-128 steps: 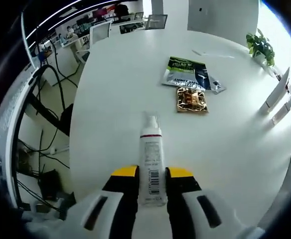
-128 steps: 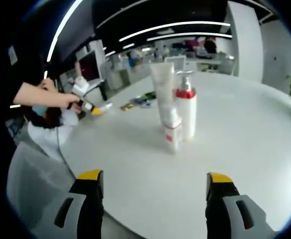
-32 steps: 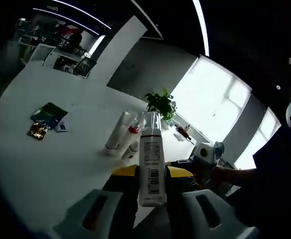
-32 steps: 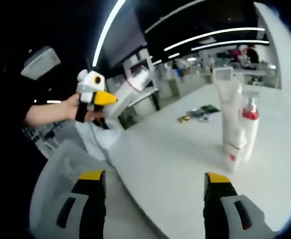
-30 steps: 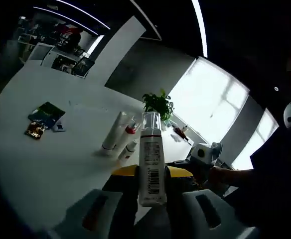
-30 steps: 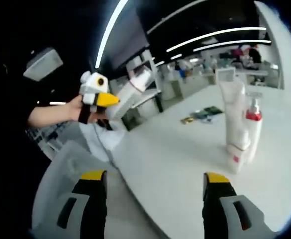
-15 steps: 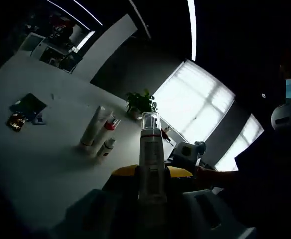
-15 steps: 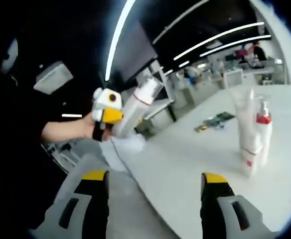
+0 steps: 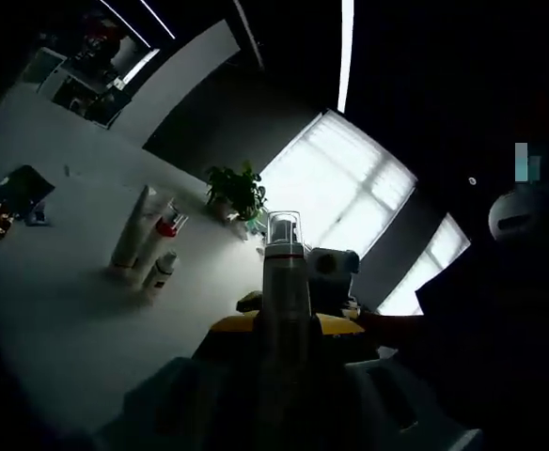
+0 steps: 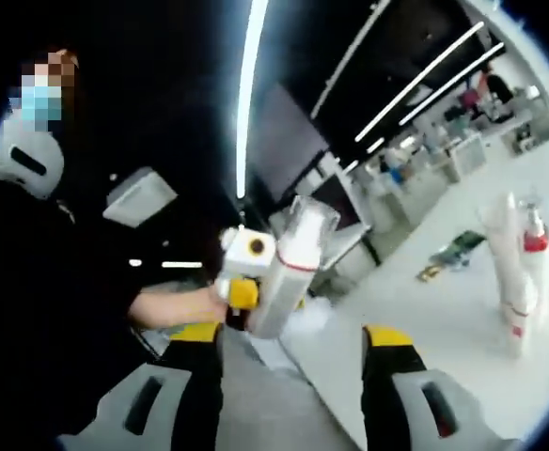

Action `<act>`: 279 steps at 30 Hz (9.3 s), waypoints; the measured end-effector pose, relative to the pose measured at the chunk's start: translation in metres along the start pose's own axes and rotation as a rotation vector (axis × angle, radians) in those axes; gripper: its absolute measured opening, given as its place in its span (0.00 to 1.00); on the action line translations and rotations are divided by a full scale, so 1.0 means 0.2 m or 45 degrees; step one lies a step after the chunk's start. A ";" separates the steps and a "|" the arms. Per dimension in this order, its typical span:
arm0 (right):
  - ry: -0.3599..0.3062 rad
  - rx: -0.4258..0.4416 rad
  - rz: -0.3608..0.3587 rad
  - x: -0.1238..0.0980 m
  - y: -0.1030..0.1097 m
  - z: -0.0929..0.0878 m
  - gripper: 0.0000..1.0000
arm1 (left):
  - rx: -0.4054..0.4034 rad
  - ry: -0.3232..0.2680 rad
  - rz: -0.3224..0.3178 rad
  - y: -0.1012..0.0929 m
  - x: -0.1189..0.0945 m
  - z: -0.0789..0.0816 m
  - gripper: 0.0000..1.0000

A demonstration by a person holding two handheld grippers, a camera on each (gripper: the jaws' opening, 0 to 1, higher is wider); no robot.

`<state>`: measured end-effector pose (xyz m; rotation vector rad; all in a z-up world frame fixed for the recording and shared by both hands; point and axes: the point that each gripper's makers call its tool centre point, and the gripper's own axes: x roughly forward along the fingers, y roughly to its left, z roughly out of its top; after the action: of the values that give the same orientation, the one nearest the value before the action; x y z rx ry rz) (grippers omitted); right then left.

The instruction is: Arrange the skincare products in the storage area until every visible bottle or jar stands upright without overlapping.

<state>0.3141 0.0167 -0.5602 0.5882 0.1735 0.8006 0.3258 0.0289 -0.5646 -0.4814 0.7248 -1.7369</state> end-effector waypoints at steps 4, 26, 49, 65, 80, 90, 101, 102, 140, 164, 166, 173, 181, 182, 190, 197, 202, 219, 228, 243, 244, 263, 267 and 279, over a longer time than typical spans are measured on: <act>0.001 -0.012 0.022 0.01 0.02 0.04 0.54 | -0.001 0.000 -0.042 -0.03 0.01 -0.01 0.25; -0.074 0.046 0.095 0.10 0.09 0.14 0.30 | 0.034 -0.130 -0.163 -0.12 0.06 0.06 0.25; -0.022 -0.038 -0.110 0.15 0.03 0.18 0.13 | 0.002 -0.171 -0.125 -0.07 0.06 0.10 0.21; 0.334 -0.456 -0.639 0.09 -0.20 0.13 0.13 | 0.210 -0.182 0.252 0.02 0.03 0.21 0.58; 0.369 -0.528 -0.865 0.10 -0.29 0.09 0.13 | 0.348 -0.185 0.649 0.15 0.09 0.28 0.48; 0.362 -0.555 -0.889 0.10 -0.28 0.08 0.13 | 0.455 -0.138 0.736 0.15 0.12 0.29 0.38; 0.382 -0.600 -0.901 0.10 -0.28 0.08 0.13 | 0.456 -0.111 0.744 0.18 0.12 0.28 0.26; 0.383 -0.603 -0.901 0.10 -0.28 0.08 0.13 | 0.456 -0.115 0.741 0.18 0.12 0.28 0.26; 0.069 -0.228 0.075 0.16 0.29 0.26 0.22 | 0.130 -0.156 -0.231 -0.29 0.02 0.42 0.24; 0.220 -1.038 -0.969 0.06 -0.16 0.46 0.14 | 0.089 -0.413 0.474 -0.07 0.17 0.57 0.45; 0.220 -1.096 -1.004 0.06 -0.16 0.47 0.14 | 0.055 -0.465 0.473 -0.07 0.17 0.59 0.37; 0.208 -1.113 -1.008 0.06 -0.15 0.49 0.14 | 0.070 -0.438 0.489 -0.05 0.16 0.56 0.26; 0.215 -1.106 -1.018 0.05 -0.16 0.47 0.14 | 0.122 -0.434 0.477 -0.07 0.17 0.57 0.21; 0.214 -1.100 -1.022 0.05 -0.16 0.47 0.14 | 0.118 -0.431 0.467 -0.07 0.17 0.57 0.21; 0.235 -1.118 -1.029 0.05 -0.16 0.46 0.14 | 0.229 -0.357 0.451 -0.10 0.17 0.57 0.18; 0.268 -1.134 -1.037 0.04 -0.18 0.43 0.15 | 0.319 -0.266 0.460 -0.07 0.17 0.56 0.18; 0.309 -1.095 -1.012 0.04 -0.20 0.38 0.15 | 0.441 -0.164 0.471 -0.05 0.18 0.53 0.18; 0.323 -0.945 -0.975 -0.02 -0.25 0.27 0.23 | 0.650 0.043 0.448 0.09 0.19 0.51 0.18; 0.325 -0.813 -1.015 -0.18 -0.32 0.18 0.42 | 0.687 0.103 0.417 0.19 0.24 0.46 0.18; 0.418 -0.649 -1.092 -0.46 -0.49 -0.03 0.70 | 0.869 0.208 0.414 0.43 0.32 0.39 0.18; 0.413 -0.635 -1.093 -0.47 -0.50 -0.04 0.71 | 0.875 0.215 0.414 0.44 0.33 0.38 0.18; 0.313 -0.514 -1.139 -0.58 -0.62 -0.03 0.95 | 1.025 0.276 0.274 0.75 0.48 0.19 0.17; 0.312 -0.538 -1.129 -0.56 -0.62 -0.03 0.99 | 1.029 0.282 0.247 0.81 0.50 0.16 0.16; 0.304 -0.591 -1.051 -0.51 -0.58 -0.02 0.99 | 1.000 0.272 0.174 0.92 0.55 0.11 0.16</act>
<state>0.3148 -0.1179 -0.6360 -0.0470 0.4029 0.0853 0.4401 -0.1137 -0.6798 0.2889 0.1675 -1.7938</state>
